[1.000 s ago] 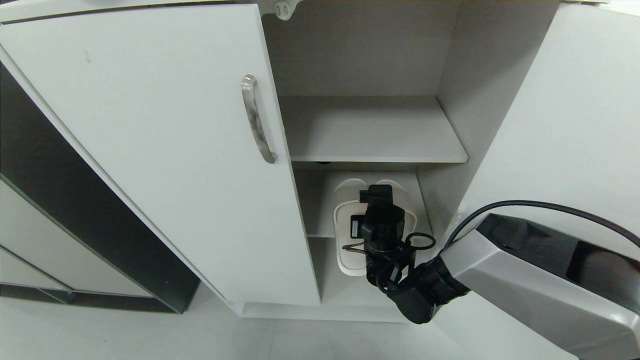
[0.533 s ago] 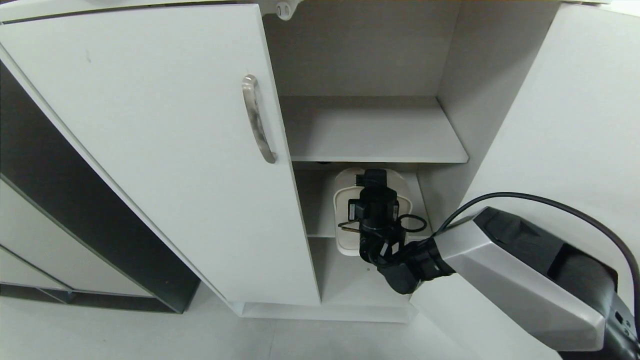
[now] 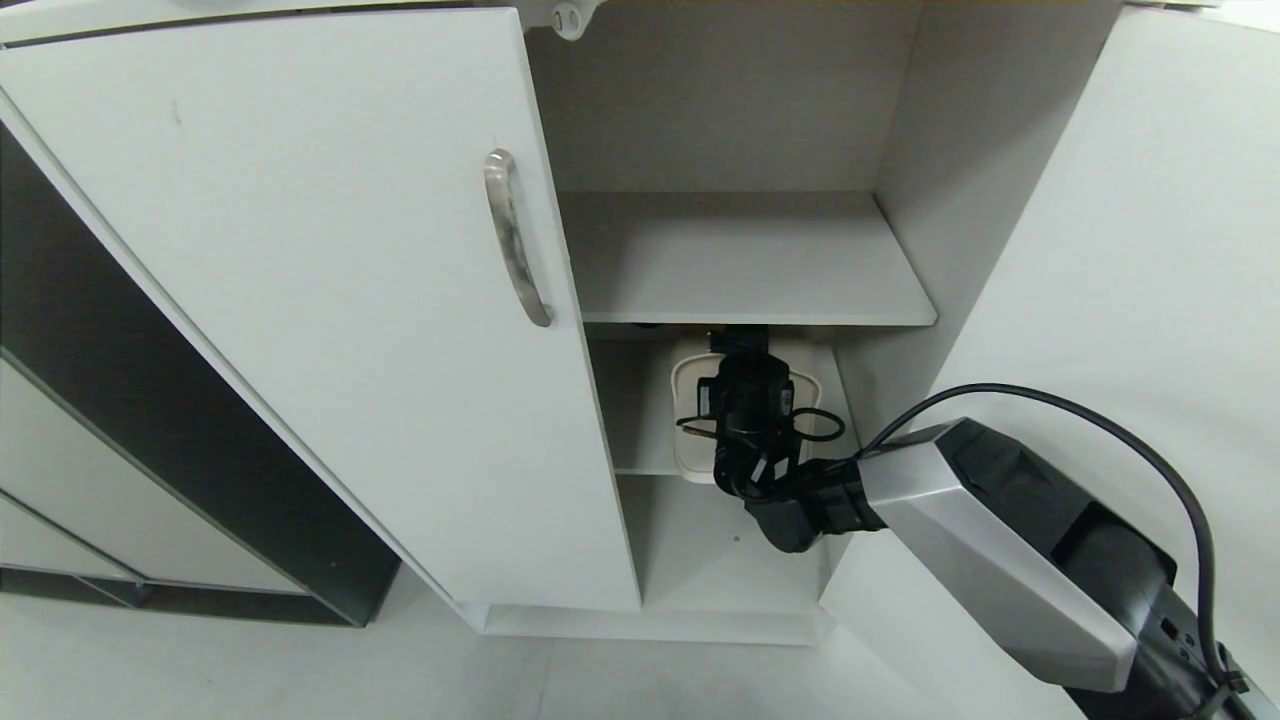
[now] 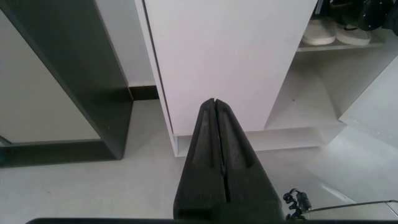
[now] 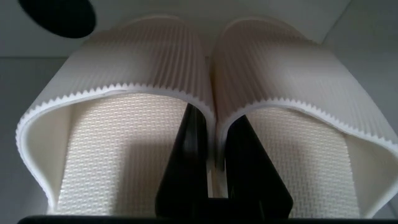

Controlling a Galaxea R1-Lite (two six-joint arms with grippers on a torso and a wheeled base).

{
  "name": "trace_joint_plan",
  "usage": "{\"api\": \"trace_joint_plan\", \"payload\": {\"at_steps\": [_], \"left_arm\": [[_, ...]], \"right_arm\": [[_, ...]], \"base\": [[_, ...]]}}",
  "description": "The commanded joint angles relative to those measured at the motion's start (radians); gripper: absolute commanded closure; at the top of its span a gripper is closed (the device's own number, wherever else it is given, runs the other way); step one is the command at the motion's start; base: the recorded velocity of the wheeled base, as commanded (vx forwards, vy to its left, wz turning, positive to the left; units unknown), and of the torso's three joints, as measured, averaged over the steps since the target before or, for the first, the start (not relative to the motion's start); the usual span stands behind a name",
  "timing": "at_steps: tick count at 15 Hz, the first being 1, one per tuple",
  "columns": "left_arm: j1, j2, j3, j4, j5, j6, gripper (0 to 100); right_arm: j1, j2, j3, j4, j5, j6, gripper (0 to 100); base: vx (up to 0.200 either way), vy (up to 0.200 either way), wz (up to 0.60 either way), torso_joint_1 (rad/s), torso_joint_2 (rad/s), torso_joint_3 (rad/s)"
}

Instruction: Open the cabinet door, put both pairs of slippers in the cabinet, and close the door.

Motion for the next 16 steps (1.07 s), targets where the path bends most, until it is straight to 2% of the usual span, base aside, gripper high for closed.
{"api": "trace_joint_plan", "payload": {"at_steps": [1,11,12,16], "left_arm": [[0.0,0.002,0.0,0.0,0.0,0.0,100],[0.0,0.002,0.0,0.0,0.0,0.0,100],[0.0,0.002,0.0,0.0,0.0,0.0,100],[0.0,0.002,0.0,0.0,0.002,-0.001,100]], "right_arm": [[-0.002,0.014,-0.006,0.0,0.0,0.0,100],[-0.005,0.037,-0.006,0.0,0.001,0.001,100],[-0.005,0.035,0.002,-0.002,0.0,0.001,0],[0.015,-0.02,0.108,-0.034,0.0,0.001,0]], "base": [[0.0,0.0,0.0,0.0,0.0,0.0],[0.0,0.0,0.0,0.0,0.0,0.0],[0.0,0.0,0.0,0.0,0.0,0.0],[0.0,0.0,0.0,0.0,0.0,0.0]]}}
